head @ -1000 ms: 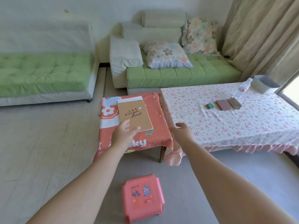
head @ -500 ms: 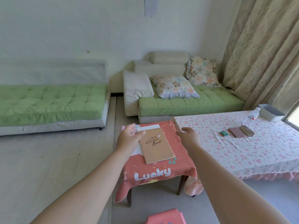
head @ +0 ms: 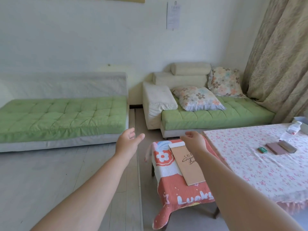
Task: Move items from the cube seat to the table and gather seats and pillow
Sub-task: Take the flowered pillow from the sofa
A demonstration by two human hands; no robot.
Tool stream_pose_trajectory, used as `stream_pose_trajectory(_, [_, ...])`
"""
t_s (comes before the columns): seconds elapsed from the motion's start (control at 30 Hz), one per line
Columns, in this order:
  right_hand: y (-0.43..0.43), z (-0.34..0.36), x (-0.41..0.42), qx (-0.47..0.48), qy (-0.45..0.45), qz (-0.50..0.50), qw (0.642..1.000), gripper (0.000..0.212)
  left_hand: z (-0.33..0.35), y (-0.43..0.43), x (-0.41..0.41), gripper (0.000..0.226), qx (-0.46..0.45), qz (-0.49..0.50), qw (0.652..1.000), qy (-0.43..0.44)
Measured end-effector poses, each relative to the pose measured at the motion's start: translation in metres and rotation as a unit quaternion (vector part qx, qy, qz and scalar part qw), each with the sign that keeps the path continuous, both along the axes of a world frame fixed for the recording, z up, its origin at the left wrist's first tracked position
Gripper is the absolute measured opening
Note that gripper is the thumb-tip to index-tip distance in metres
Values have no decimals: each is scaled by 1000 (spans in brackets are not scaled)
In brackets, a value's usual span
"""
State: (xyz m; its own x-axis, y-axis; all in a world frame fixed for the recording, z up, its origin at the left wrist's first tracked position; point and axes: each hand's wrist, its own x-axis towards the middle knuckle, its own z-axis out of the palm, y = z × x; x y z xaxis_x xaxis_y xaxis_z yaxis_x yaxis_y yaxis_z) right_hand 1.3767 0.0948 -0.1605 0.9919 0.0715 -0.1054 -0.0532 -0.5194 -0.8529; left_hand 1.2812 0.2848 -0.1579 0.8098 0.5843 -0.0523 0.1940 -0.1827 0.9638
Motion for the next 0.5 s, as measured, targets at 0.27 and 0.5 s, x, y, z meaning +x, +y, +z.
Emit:
stream_pose_trajectory(0.27, [58,-6,46,13,0,-9,1000,44,-4,53,51,59,4,-18,1000,0])
stream_pose_trajectory(0.5, [102,-13,119,50,13,-24,998,42,-2,94,124,58,12,-38,999,17])
